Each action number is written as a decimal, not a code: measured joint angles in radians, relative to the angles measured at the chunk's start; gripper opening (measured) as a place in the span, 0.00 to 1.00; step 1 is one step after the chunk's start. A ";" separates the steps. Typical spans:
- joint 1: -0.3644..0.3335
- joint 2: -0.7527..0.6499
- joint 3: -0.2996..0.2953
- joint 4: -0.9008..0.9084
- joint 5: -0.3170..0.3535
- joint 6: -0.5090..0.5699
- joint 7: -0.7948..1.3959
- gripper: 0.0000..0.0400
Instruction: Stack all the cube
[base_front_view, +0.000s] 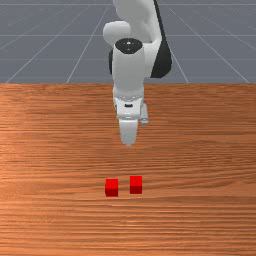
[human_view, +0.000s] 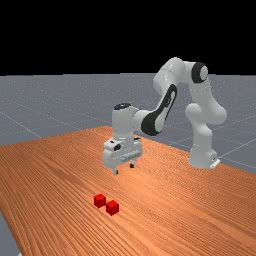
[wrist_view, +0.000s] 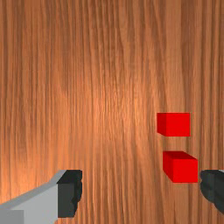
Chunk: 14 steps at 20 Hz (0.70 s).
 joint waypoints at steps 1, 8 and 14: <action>0.000 0.012 0.000 0.020 0.000 -0.009 0.000 1.00; 0.000 0.073 0.000 0.121 0.000 -0.045 0.000 1.00; 0.000 0.166 0.000 0.282 0.000 -0.127 0.000 1.00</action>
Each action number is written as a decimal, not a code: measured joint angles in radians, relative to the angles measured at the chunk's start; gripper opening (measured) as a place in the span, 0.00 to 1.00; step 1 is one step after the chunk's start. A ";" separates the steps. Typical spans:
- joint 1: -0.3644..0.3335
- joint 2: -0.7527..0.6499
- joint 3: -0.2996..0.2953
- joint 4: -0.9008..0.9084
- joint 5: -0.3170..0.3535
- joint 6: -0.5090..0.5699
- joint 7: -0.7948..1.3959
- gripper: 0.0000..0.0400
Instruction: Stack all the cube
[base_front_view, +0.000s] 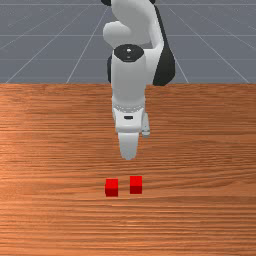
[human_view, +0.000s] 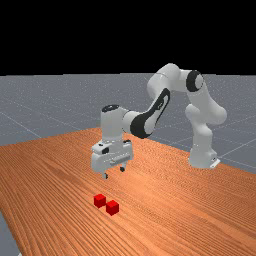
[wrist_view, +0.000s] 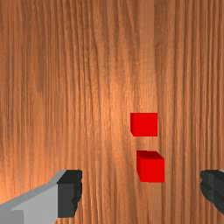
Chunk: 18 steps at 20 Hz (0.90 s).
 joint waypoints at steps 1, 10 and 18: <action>0.000 0.017 0.000 0.031 0.000 -0.023 0.000 1.00; 0.000 0.156 0.000 0.075 0.000 0.041 0.000 1.00; 0.000 0.219 0.000 0.094 0.000 0.074 0.000 1.00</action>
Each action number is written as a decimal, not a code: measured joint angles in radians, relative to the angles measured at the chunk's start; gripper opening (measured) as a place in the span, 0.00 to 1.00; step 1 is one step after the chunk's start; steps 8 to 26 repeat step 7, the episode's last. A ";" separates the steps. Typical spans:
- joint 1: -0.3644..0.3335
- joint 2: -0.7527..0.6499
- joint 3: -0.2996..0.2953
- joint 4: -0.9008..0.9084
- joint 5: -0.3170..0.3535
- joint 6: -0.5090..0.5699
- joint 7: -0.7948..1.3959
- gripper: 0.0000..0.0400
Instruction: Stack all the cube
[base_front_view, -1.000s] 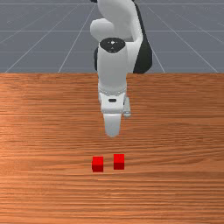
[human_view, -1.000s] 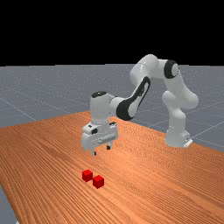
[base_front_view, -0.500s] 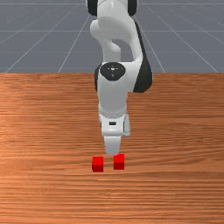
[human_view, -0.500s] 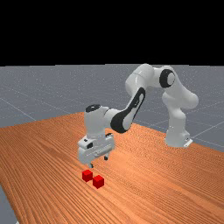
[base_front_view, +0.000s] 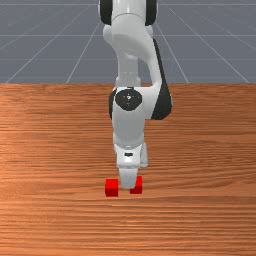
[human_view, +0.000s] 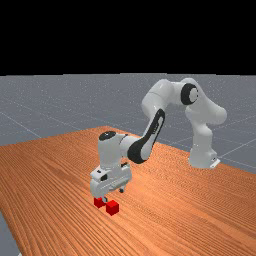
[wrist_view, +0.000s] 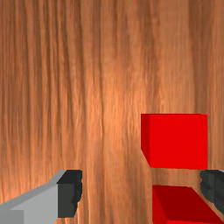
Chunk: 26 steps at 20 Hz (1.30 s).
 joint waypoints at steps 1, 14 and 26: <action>0.000 0.009 0.000 0.008 0.000 -0.003 0.000 1.00; -0.001 0.034 -0.001 0.039 -0.001 0.025 0.000 0.99; -0.001 0.034 -0.001 0.039 -0.001 0.025 0.000 0.99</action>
